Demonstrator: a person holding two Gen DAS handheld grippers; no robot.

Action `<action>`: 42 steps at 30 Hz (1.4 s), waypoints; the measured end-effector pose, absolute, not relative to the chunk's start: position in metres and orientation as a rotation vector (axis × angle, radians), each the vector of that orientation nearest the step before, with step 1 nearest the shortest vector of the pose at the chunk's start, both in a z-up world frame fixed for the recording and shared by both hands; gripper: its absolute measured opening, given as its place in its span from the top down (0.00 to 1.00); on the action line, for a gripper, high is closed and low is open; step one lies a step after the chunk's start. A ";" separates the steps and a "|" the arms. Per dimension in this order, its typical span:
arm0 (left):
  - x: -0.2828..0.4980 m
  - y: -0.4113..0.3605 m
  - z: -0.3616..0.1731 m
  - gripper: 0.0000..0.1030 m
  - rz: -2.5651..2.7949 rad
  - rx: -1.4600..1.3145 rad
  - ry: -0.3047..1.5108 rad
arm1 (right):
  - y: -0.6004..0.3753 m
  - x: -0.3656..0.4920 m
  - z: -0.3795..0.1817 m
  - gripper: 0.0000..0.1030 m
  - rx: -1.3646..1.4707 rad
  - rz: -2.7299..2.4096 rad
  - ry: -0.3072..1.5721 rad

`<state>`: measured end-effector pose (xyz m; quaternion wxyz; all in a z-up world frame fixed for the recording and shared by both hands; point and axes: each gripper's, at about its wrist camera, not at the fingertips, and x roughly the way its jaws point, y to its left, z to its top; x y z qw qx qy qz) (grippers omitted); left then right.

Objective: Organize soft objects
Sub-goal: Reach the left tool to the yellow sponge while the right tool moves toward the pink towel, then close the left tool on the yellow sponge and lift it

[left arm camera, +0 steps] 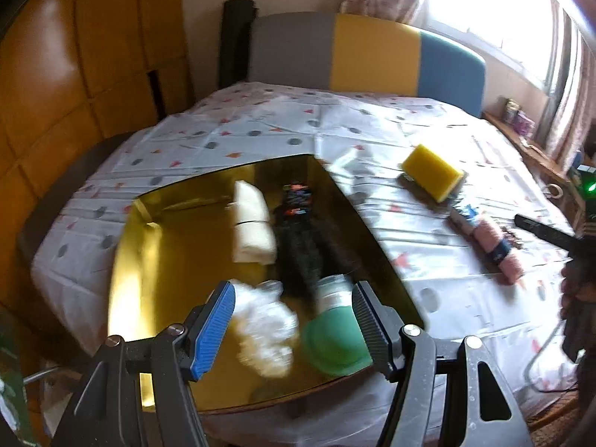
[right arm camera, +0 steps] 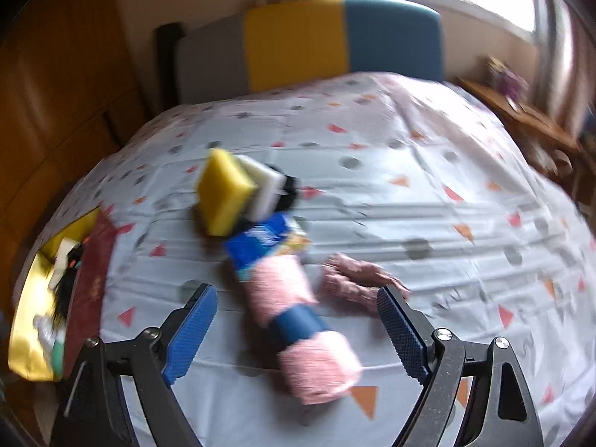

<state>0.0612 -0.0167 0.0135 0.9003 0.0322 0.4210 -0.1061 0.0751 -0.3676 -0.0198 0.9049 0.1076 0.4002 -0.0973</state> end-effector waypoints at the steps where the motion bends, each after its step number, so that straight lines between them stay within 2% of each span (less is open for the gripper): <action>1: 0.065 -0.024 0.016 0.36 -0.245 0.056 0.878 | -0.376 0.074 -0.022 0.15 0.254 -0.223 0.835; 4: 0.076 -0.044 0.021 0.36 -0.314 0.030 0.899 | -0.393 0.070 -0.020 0.15 0.349 -0.250 0.815; 13: 0.125 -0.120 0.030 0.36 -0.458 -0.010 0.950 | -0.392 0.067 -0.012 0.11 0.359 -0.265 0.793; 16: 0.151 -0.142 0.020 0.24 -0.502 -0.099 1.016 | -0.395 0.066 -0.011 0.10 0.382 -0.264 0.787; 25: 0.229 -0.193 -0.031 0.18 -0.502 -0.334 1.151 | -0.404 0.063 -0.008 0.09 0.428 -0.277 0.778; 30: 0.267 -0.212 -0.060 0.09 -0.495 -0.440 1.201 | -0.408 0.066 -0.014 0.08 0.475 -0.259 0.804; 32: 0.278 -0.217 -0.071 0.03 -0.491 -0.485 1.205 | -0.409 0.066 -0.015 0.08 0.489 -0.255 0.811; 39: 0.294 -0.231 -0.095 0.06 -0.491 -0.585 1.222 | -0.411 0.068 -0.017 0.08 0.511 -0.239 0.818; 41: 0.294 -0.238 -0.100 0.30 -0.482 -0.562 1.230 | -0.411 0.068 -0.017 0.08 0.507 -0.245 0.818; 42: 0.293 -0.242 -0.101 0.30 -0.495 -0.541 1.233 | -0.411 0.068 -0.017 0.08 0.506 -0.245 0.818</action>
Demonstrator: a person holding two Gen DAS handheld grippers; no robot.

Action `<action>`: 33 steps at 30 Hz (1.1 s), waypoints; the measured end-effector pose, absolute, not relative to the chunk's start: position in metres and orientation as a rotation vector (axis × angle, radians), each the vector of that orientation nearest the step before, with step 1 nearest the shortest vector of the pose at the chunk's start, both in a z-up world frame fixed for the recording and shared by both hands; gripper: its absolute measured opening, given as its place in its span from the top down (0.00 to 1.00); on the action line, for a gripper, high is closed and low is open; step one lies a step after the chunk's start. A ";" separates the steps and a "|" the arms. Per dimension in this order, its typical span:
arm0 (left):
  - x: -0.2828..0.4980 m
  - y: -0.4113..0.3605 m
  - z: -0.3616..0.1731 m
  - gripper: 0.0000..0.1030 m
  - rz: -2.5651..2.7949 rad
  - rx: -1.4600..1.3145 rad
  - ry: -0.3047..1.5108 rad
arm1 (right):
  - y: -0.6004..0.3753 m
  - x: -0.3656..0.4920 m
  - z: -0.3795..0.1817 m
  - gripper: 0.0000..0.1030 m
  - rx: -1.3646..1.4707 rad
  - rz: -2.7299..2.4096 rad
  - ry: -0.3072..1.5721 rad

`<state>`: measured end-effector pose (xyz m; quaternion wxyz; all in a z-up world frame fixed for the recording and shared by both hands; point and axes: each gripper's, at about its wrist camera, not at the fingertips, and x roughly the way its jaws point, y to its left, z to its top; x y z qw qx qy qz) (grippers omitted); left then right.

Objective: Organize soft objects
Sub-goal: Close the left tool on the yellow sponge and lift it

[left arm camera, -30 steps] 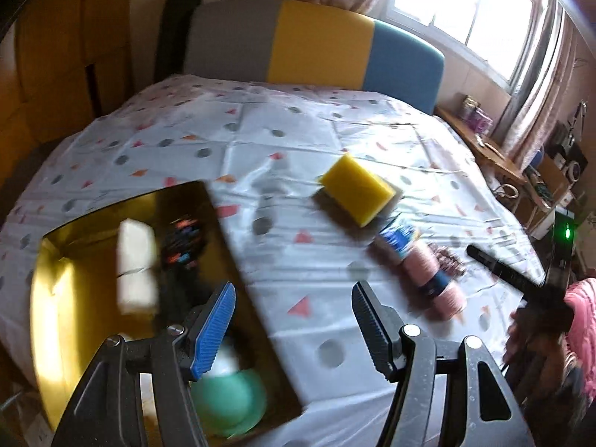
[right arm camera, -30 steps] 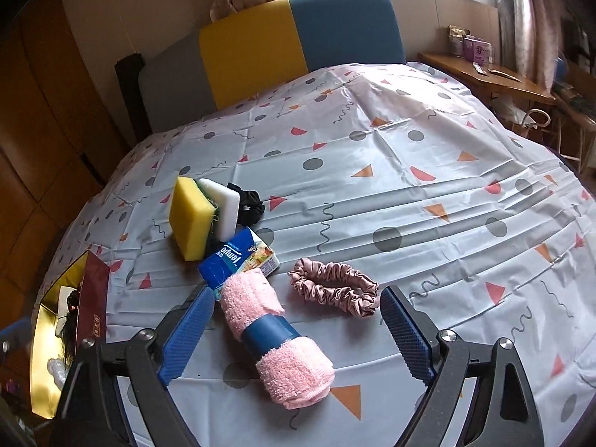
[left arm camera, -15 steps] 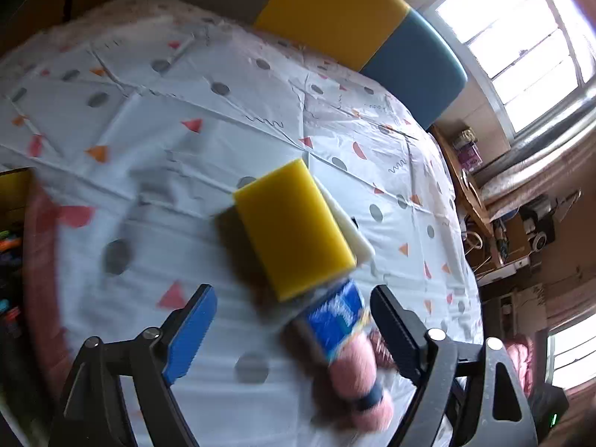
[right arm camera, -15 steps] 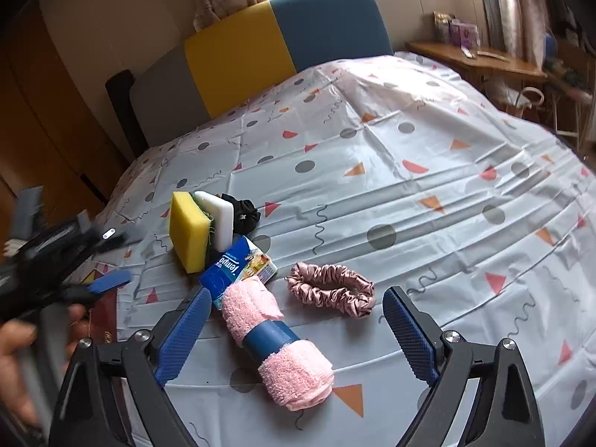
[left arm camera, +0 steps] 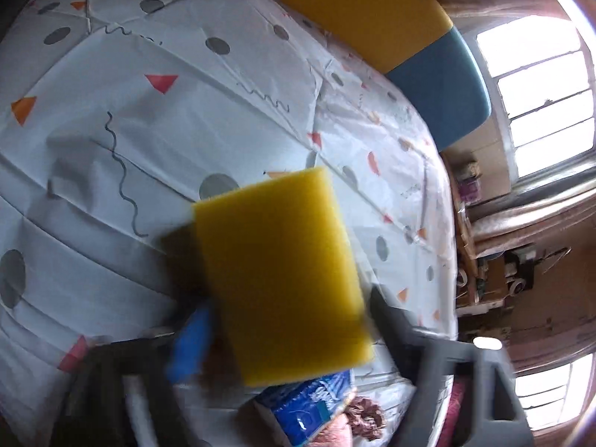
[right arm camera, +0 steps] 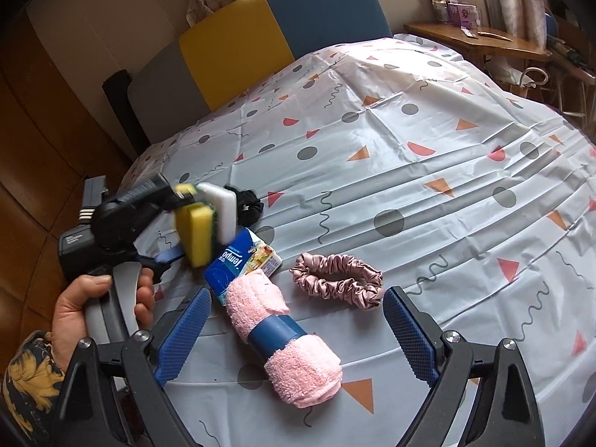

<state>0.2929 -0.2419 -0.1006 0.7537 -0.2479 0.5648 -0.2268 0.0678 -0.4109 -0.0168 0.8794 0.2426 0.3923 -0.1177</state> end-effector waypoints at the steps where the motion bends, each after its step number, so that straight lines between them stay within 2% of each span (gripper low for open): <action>1: 0.292 -0.243 -0.100 0.31 -0.505 -0.533 1.225 | -0.411 0.068 -0.017 0.08 0.505 -0.245 0.817; 5: 0.279 -0.240 -0.087 0.32 -0.546 -0.478 1.186 | -0.413 0.067 -0.016 0.08 0.510 -0.254 0.813; 15: 0.205 -0.204 -0.064 0.32 -0.546 -0.227 1.239 | -0.420 0.064 -0.014 0.08 0.527 -0.275 0.797; 22: 0.124 -0.203 -0.066 0.32 -0.620 0.018 1.260 | -0.449 0.048 -0.014 0.08 0.671 -0.323 0.731; 26: 0.077 -0.209 -0.069 0.32 -0.668 0.185 1.206 | -0.455 0.045 -0.017 0.08 0.719 -0.310 0.730; 30: 0.057 -0.219 -0.078 0.32 -0.669 0.294 1.124 | -0.441 0.055 -0.022 0.09 0.682 -0.232 0.779; 33: 0.057 -0.220 -0.092 0.32 -0.656 0.290 1.144 | -0.424 0.066 -0.025 0.11 0.609 -0.169 0.827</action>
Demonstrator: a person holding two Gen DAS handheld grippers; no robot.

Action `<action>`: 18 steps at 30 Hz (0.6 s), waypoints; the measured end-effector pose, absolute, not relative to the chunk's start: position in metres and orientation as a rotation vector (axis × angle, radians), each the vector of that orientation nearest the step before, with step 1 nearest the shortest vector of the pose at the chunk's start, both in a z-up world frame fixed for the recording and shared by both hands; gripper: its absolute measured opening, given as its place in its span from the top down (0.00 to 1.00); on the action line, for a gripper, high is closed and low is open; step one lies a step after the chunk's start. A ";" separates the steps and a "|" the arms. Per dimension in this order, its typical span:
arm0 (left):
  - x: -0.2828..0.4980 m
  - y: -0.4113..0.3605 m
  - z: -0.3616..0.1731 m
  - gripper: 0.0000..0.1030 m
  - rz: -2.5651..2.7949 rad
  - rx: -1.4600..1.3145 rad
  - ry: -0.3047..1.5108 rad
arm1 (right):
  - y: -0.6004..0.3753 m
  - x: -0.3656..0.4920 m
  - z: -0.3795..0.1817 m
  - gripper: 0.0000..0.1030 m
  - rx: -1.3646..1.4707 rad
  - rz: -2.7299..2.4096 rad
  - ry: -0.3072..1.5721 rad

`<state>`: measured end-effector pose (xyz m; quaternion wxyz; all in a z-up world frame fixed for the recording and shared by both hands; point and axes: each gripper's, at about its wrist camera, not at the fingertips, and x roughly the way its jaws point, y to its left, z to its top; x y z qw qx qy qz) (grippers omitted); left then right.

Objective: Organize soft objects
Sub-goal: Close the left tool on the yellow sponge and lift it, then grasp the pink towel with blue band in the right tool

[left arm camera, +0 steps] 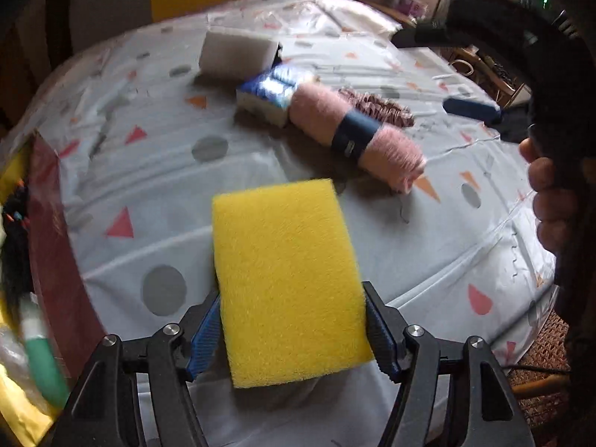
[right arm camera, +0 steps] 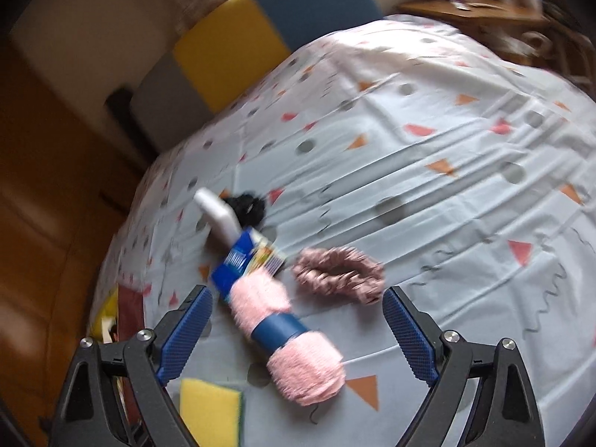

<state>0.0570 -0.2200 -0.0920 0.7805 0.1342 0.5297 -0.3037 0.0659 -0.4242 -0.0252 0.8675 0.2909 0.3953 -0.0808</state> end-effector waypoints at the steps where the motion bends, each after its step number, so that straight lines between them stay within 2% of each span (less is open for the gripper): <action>1: 0.054 -0.215 -0.091 0.32 -0.655 0.287 1.130 | -0.418 0.069 -0.027 0.13 0.577 -0.154 0.843; 3: 0.055 -0.215 -0.090 0.32 -0.655 0.282 1.122 | -0.405 0.076 -0.030 0.24 0.500 -0.128 0.877; 4: 0.056 -0.213 -0.090 0.32 -0.658 0.275 1.122 | -0.399 0.080 -0.033 0.26 0.471 -0.114 0.894; 10: 0.053 -0.209 -0.093 0.31 -0.666 0.245 1.091 | -0.371 0.096 -0.057 0.29 0.326 -0.065 1.014; 12: 0.051 -0.213 -0.095 0.31 -0.660 0.246 1.078 | -0.365 0.100 -0.068 0.51 0.270 -0.071 1.059; 18: 0.049 -0.212 -0.096 0.31 -0.662 0.239 1.065 | -0.369 0.098 -0.079 0.53 0.302 -0.063 1.086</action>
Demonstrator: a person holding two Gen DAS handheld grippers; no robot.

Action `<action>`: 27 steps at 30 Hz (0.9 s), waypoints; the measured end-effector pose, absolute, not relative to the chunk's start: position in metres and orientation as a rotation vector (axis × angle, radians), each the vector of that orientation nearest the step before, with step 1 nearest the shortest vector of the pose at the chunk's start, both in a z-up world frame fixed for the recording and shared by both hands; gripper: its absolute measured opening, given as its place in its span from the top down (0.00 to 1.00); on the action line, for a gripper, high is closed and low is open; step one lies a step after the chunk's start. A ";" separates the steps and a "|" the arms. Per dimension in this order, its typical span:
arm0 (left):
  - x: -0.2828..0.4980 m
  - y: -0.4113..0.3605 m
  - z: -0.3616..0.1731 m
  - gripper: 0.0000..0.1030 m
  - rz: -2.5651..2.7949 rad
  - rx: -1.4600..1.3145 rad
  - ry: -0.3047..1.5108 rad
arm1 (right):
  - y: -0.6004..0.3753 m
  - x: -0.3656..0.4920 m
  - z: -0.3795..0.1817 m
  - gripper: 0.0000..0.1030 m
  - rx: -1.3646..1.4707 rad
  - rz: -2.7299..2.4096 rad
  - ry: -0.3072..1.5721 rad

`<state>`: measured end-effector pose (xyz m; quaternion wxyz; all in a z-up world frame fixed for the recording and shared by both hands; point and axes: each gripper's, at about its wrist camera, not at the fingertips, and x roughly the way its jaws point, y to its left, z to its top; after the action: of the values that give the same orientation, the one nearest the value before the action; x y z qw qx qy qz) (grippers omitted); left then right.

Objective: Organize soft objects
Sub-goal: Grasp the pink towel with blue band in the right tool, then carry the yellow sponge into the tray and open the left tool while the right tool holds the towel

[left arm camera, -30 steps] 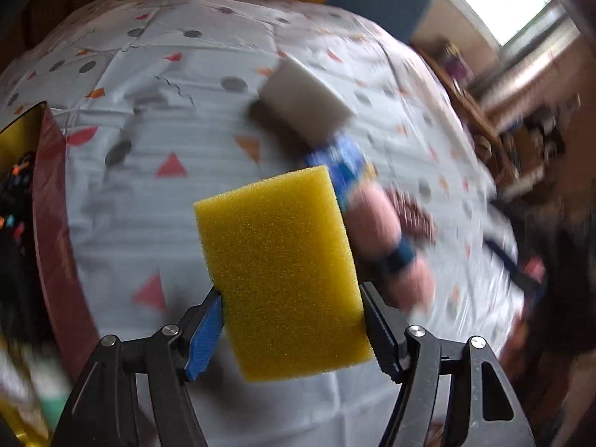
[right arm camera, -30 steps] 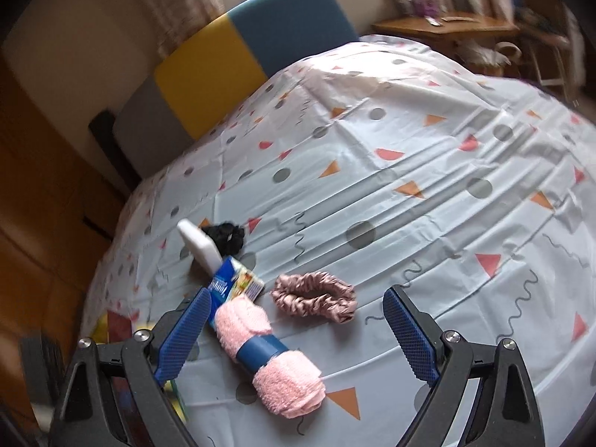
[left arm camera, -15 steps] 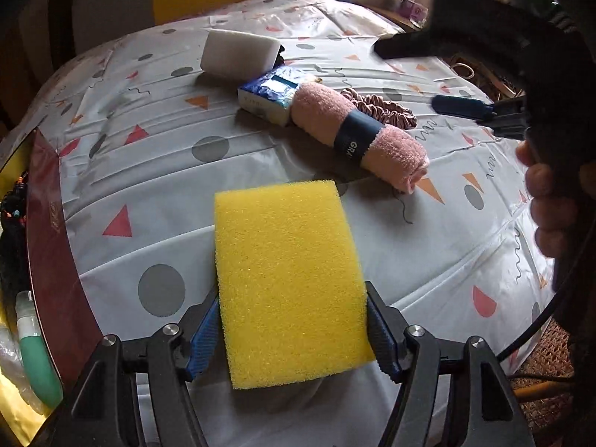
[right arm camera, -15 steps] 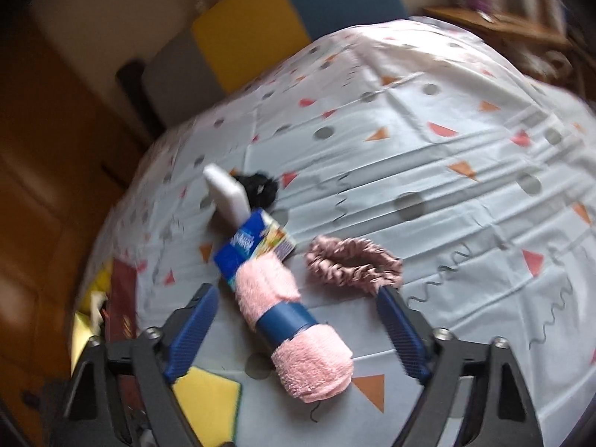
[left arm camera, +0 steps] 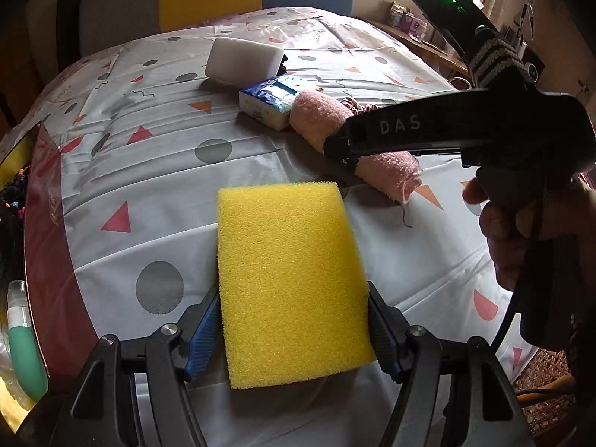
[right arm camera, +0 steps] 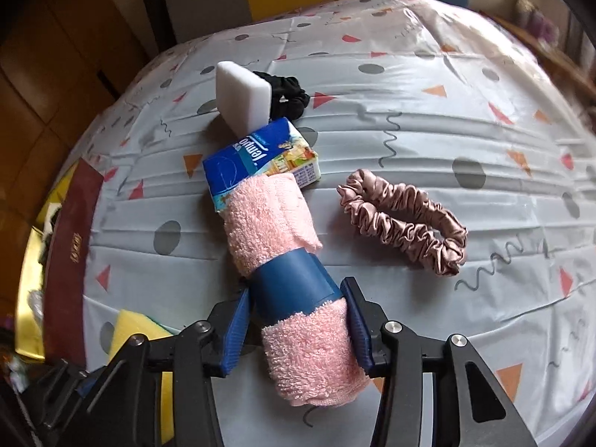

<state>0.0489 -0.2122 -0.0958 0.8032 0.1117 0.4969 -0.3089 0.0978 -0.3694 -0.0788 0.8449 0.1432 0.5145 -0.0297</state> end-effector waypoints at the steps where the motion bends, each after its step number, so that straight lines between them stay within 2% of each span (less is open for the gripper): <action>1: 0.049 -0.213 -0.096 0.31 -0.663 0.241 1.059 | -0.369 0.099 -0.079 0.53 0.307 -0.061 1.085; 15: 0.033 -0.200 -0.079 0.34 -0.674 0.239 1.022 | -0.358 0.102 -0.082 0.53 0.221 -0.058 1.091; 21: 0.019 -0.177 -0.036 0.34 -0.718 0.175 0.957 | -0.353 0.102 -0.083 0.53 0.174 -0.053 1.091; 27: 0.026 -0.117 0.017 0.34 -0.664 0.017 0.880 | -0.347 0.101 -0.083 0.54 0.117 -0.060 1.078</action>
<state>0.0256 -0.1172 0.0175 0.8519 0.0081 0.4182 -0.3152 0.1009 -0.3473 -0.0834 0.8562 0.0556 0.5128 -0.0287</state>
